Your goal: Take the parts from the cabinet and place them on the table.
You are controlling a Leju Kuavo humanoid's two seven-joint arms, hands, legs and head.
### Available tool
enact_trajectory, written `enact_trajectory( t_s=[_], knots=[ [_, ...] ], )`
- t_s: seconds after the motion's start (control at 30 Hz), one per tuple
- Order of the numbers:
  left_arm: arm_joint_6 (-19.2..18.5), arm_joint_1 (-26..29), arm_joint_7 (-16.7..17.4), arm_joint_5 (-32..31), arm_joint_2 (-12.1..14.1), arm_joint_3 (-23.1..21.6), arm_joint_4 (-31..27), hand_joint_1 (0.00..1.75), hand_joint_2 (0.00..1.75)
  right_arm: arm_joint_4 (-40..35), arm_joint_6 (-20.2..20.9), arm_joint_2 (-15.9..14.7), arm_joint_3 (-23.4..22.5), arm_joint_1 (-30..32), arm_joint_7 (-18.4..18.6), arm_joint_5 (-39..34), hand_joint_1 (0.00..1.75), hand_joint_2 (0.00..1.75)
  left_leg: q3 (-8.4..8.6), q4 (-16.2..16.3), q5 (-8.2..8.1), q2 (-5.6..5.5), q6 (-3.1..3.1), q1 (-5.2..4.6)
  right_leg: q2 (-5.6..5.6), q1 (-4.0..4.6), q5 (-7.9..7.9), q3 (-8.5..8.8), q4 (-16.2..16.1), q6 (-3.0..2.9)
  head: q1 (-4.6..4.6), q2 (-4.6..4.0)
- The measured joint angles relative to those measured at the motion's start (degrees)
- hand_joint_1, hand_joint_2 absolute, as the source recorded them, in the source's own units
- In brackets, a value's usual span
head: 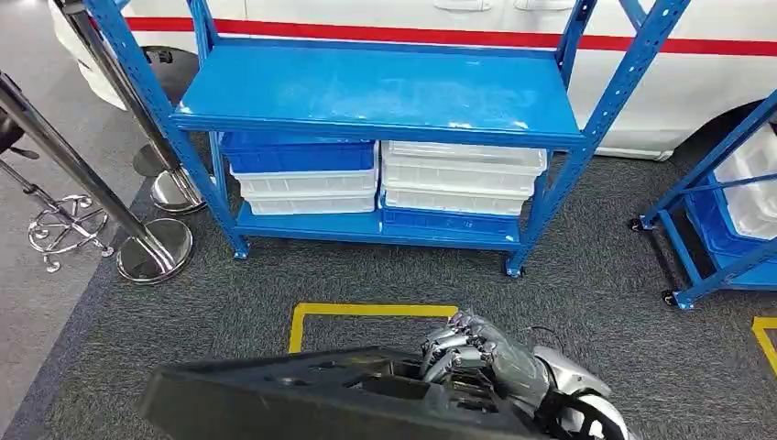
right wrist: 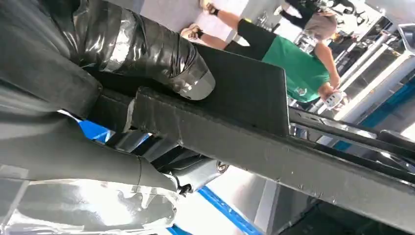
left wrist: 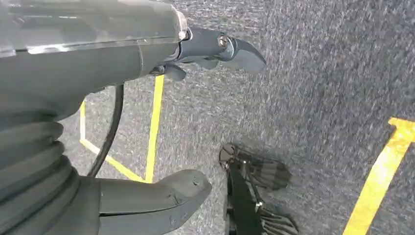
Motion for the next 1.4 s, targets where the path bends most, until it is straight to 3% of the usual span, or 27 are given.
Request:
enact_trajectory(
  t_s=[0.1, 0.17, 0.2, 0.27, 0.3, 0.33, 0.37, 0.47, 0.5, 0.57, 0.63, 0.67, 0.7, 0.77, 0.8, 0.83, 0.87, 0.97, 1.0, 1.07, 1.13, 1.2, 1.23, 1.3, 1.33, 1.37, 1.4],
  knots=[
    [0.61, -0.12, -1.58, 0.11, 0.17, 0.46, -0.02, 0.0, 1.75, -0.64, -1.56, -0.11, -0.11, 0.42, -0.74, 2.28, 1.75, 1.75, -1.17, 0.17, 0.91, 0.55, 1.04, -0.2, 0.25, -0.15, -7.55, -4.39, 10.79, 0.74, 0.0, 0.02],
    [1.22, -0.07, -2.58, 0.09, 0.48, 1.05, -0.02, 0.0, 1.75, -0.92, -2.38, -0.85, -0.13, 0.89, -1.16, 4.24, 1.75, 1.75, -1.98, 0.45, 1.28, 1.05, 1.09, -0.32, 0.26, -0.19, -10.02, -6.98, 18.08, 0.95, 0.0, 0.0],
    [1.84, -0.06, -3.11, 0.02, 0.68, 1.14, -0.02, 0.0, 1.75, -0.92, -2.41, -1.31, -0.13, 1.08, -1.31, 4.62, 1.75, 1.75, -2.13, 0.49, 1.32, 1.36, 1.05, -0.34, 0.24, -0.19, -9.15, -6.32, 17.42, 0.91, 0.0, 0.02],
    [2.52, -0.16, -3.87, -0.04, 0.96, 1.2, -0.02, 0.0, 1.75, -1.14, -2.43, -1.99, -0.13, 1.27, -1.57, 4.88, 1.75, 1.75, -2.06, 0.64, 1.32, 2.17, 1.0, -0.44, -0.03, -0.14, -4.56, -1.19, 8.87, 0.35, 0.0, 0.02],
    [2.98, -0.27, -4.55, -0.04, 1.14, 1.31, -0.13, 0.0, 1.75, -1.42, -2.58, -2.3, -0.15, 1.28, -1.57, 5.1, 1.75, 1.75, -1.86, 0.64, 1.28, 2.54, 0.93, -0.56, -0.98, 0.14, -2.2, 1.97, 3.16, -0.28, 0.0, 0.0],
    [3.52, -0.27, -5.64, -0.09, 1.14, 1.42, -0.11, 0.0, 1.75, -1.75, -2.84, -2.6, -0.2, 1.27, -1.57, 5.46, 1.75, 1.75, -1.97, 0.64, 1.27, 2.97, 0.81, -0.58, -3.86, 0.82, -2.23, 3.52, -0.31, -1.13, 0.0, 0.0],
    [3.96, -0.4, -6.51, -0.15, 1.13, 1.48, -0.13, 0.0, 1.75, -1.86, -3.1, -2.69, -0.2, 1.25, -1.44, 5.84, 1.75, 1.75, -2.24, 1.03, 1.17, 3.34, 0.38, -0.97, -4.19, 1.25, -2.15, 3.67, -1.1, -1.37, 0.02, 0.02],
    [4.59, -0.63, -7.94, -0.66, 1.22, 1.53, -0.13, 0.0, 1.75, -2.08, -3.24, -3.13, -0.2, 1.58, -1.38, 5.9, 1.75, 1.75, -2.23, 0.75, 1.41, 5.23, -0.38, -0.97, -2.28, 1.23, -2.0, 2.99, -1.36, -1.86, 0.0, 0.02],
    [4.59, -0.89, -8.2, -0.68, 1.27, 1.53, -0.13, 0.0, 1.75, -2.4, -3.11, -3.39, -0.2, 1.72, -1.38, 5.58, 1.75, 1.75, -2.52, 1.21, 0.58, 4.48, -0.88, -1.01, -1.83, 0.31, -1.45, 3.21, -2.08, -2.26, 0.0, 0.0],
    [4.37, -1.03, -8.46, -0.9, 1.27, 1.53, -0.13, 0.0, 1.75, -2.84, -2.37, -3.78, -0.24, 1.56, -1.36, 4.48, 1.75, 1.75, -4.6, 6.56, -3.37, 0.95, -1.05, -0.74, -0.92, 0.32, -1.08, 2.77, -2.07, -2.76, -0.04, 0.02],
    [4.18, -0.83, -8.55, -1.18, 1.42, 1.53, -0.13, 0.0, 1.75, -2.84, -1.88, -4.07, -0.24, 1.55, -0.87, 4.0, 1.75, 1.75, -8.9, 16.54, -8.01, 0.08, -1.4, -0.54, 0.26, 0.4, -0.87, 2.3, -1.92, -3.0, -0.02, 0.0],
    [4.05, -0.8, -8.57, -1.27, 1.42, 1.53, -0.13, 0.0, 1.75, -2.84, -1.82, -4.07, -0.24, 1.55, -0.55, 3.83, 1.75, 1.75, -10.23, 19.61, -8.69, 0.06, -1.52, -0.53, 0.94, 0.4, -0.78, 2.08, -1.73, -2.92, -0.02, 0.0],
    [3.85, -0.83, -8.61, -1.38, 1.4, 1.53, -0.13, 0.0, 1.75, -2.84, -1.77, -4.07, -0.24, 1.48, -0.31, 3.72, 1.75, 1.75, -10.33, 19.82, -7.89, 0.06, -1.59, -0.48, 1.63, 0.36, -0.72, 1.93, -1.54, -2.85, -0.02, 0.02],
    [3.67, -0.97, -8.9, -1.77, 1.44, 1.51, -0.13, 0.0, 1.75, -2.84, -1.55, -4.07, -0.22, 1.04, 0.29, 3.63, 1.75, 1.75, -6.57, 12.23, -2.77, -0.2, -1.61, -0.31, 3.0, 0.27, -0.74, 1.85, -0.97, -2.78, -0.02, 0.0],
    [3.61, -1.08, -8.99, -2.01, 1.51, 1.51, -0.13, 0.0, 1.75, -2.89, -1.53, -4.07, -0.22, 0.92, 0.66, 3.65, 1.75, 1.75, -4.18, 7.24, -0.28, -1.11, -1.58, -0.18, 3.55, 0.21, -0.75, 1.94, -0.9, -2.66, -0.02, 0.02],
    [3.52, -1.13, -9.03, -2.36, 1.53, 1.51, -0.13, 0.0, 1.75, -3.06, -1.6, -4.04, -0.2, 0.87, 1.01, 3.68, 1.75, 1.75, -2.46, 3.09, 0.76, -4.05, -1.42, 0.1, 4.1, 0.16, -0.65, 1.85, -0.89, -2.38, -0.02, 0.02],
    [3.52, -1.12, -9.07, -2.53, 1.55, 1.49, -0.13, 0.0, 1.75, -3.26, -1.71, -4.04, -0.16, 0.64, 1.29, 3.74, 1.75, 1.75, -1.84, 1.58, 0.59, -4.7, -1.43, 0.09, 4.87, 0.49, -0.56, 1.4, -0.46, -1.94, 0.0, 0.0],
    [3.52, -1.29, -9.05, -3.15, 1.7, 1.38, -0.13, 0.0, 1.75, -4.17, -2.62, -4.04, -0.07, 1.04, 1.73, 4.0, 1.75, 1.75, -1.99, 1.57, 0.43, -3.1, -0.73, -0.23, 6.63, 0.26, 0.39, 0.33, -0.66, -0.6, 0.0, 0.02],
    [3.5, -1.44, -9.05, -3.3, 1.64, 1.33, -0.13, 0.0, 1.75, -4.5, -2.98, -4.04, 0.02, 1.27, 1.73, 4.09, 1.75, 1.75, -2.2, 1.16, 0.81, -2.3, -0.15, 0.28, 6.38, 0.31, 0.15, 0.08, -0.33, -0.38, -0.02, 0.0],
    [3.5, -1.65, -8.92, -3.72, 1.81, 1.22, -0.13, 0.0, 1.75, -5.12, -3.76, -4.04, 0.06, 1.65, 1.73, 4.22, 1.75, 1.75, -2.36, 1.14, 1.11, -1.06, 0.66, 0.21, 1.91, 0.3, -3.46, -1.79, 4.14, 0.22, 0.09, 0.0],
    [3.56, -1.43, -8.48, -4.22, 1.81, 1.14, -0.13, 0.0, 1.75, -5.53, -4.51, -4.02, 0.06, 2.64, 1.66, 4.27, 1.75, 1.75, -2.65, 1.21, 1.15, 0.36, 0.75, 0.02, 1.06, -0.12, -8.19, -5.9, 13.6, 0.75, 0.09, 0.0],
    [3.63, -1.35, -8.18, -4.35, 1.81, 1.09, -0.13, 0.0, 1.75, -5.73, -4.83, -4.02, 0.06, 3.81, 1.6, 4.29, 1.75, 1.75, -2.75, 1.22, 1.15, 1.83, 0.74, 0.01, 0.93, -0.37, -9.11, -7.64, 18.01, 1.07, 0.11, 0.02],
    [3.63, -1.44, -8.07, -4.43, 1.79, 1.05, -0.13, 0.0, 1.75, -5.9, -5.09, -4.02, 0.06, 4.29, 1.57, 4.29, 1.75, 1.75, -2.71, 1.22, 1.13, 2.52, 0.73, 0.02, 0.75, -0.52, -7.52, -6.45, 15.96, 1.11, 0.09, 0.02],
    [3.67, -1.64, -7.91, -4.79, 1.75, 1.0, -0.13, 0.0, 1.75, -6.47, -5.36, -4.02, 0.04, 5.03, 1.49, 4.24, 1.75, 1.75, -2.37, 1.22, 0.96, 3.66, 0.46, 0.03, -0.39, -0.5, -2.68, -0.83, 5.92, 0.7, 0.09, 0.02],
    [3.72, -1.68, -7.85, -4.96, 1.73, 0.98, -0.13, 0.0, 1.75, -6.89, -5.38, -4.02, 0.02, 5.38, 1.42, 4.07, 1.75, 1.75, -2.11, 1.2, 0.84, 4.15, 0.27, 0.03, -2.45, -0.22, -1.11, 2.03, 0.85, 0.16, 0.09, 0.02],
    [3.72, -1.65, -7.85, -5.22, 1.7, 0.96, -0.13, 0.0, 1.75, -7.21, -5.38, -4.02, 0.0, 5.52, 1.38, 3.74, 1.75, 1.75, -2.11, 1.24, 0.62, 4.69, -0.14, -0.26, -4.05, 0.7, -2.03, 2.62, -0.84, -0.22, 0.11, 0.02],
    [3.72, -1.65, -7.83, -5.31, 1.7, 0.96, -0.13, 0.0, 1.75, -7.59, -5.4, -4.02, -0.02, 5.89, 1.27, 3.43, 1.75, 1.75, -2.14, 1.3, 0.63, 5.15, -0.54, -0.26, -3.23, 0.68, -1.77, 2.29, -0.71, -0.64, 0.07, 0.02]
  ],
)
